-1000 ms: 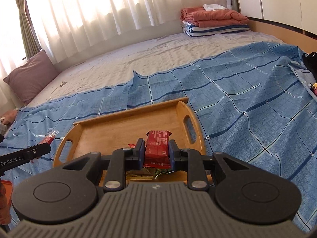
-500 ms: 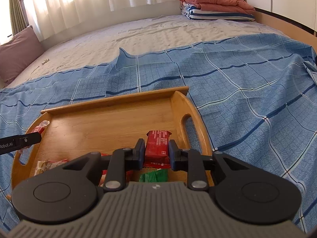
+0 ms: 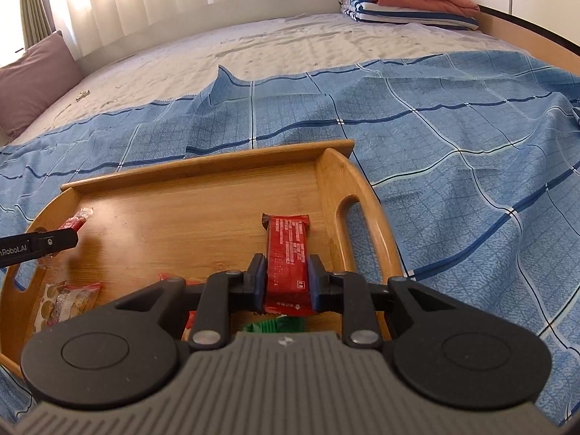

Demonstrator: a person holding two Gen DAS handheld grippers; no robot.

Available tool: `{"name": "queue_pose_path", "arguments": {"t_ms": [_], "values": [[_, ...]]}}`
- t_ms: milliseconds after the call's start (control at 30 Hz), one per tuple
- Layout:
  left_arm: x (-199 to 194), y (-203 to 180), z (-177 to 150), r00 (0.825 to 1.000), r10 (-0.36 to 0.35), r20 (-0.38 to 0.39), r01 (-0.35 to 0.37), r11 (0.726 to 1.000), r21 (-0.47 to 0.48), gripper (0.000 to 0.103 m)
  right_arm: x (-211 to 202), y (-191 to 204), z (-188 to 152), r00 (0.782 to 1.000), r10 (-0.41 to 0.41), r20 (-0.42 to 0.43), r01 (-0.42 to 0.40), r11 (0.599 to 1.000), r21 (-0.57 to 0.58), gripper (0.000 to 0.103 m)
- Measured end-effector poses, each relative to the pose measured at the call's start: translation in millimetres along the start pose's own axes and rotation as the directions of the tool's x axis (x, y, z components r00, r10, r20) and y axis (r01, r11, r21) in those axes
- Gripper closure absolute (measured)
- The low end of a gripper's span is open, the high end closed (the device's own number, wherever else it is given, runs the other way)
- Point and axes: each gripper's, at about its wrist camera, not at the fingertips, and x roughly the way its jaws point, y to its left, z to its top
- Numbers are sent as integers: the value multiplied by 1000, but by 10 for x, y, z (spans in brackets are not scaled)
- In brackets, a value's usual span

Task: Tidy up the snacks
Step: 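Carry the Biscoff and red bar onto the wooden tray and open both grippers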

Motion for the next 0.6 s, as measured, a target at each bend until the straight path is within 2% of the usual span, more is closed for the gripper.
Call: {"name": "queue_pose_path", "arguments": {"t_ms": [600], "values": [[62, 11, -65, 1000, 17, -6, -17, 1000, -4, 71, 43, 5, -39, 1000, 20, -11, -20, 1000, -14, 74]]}}
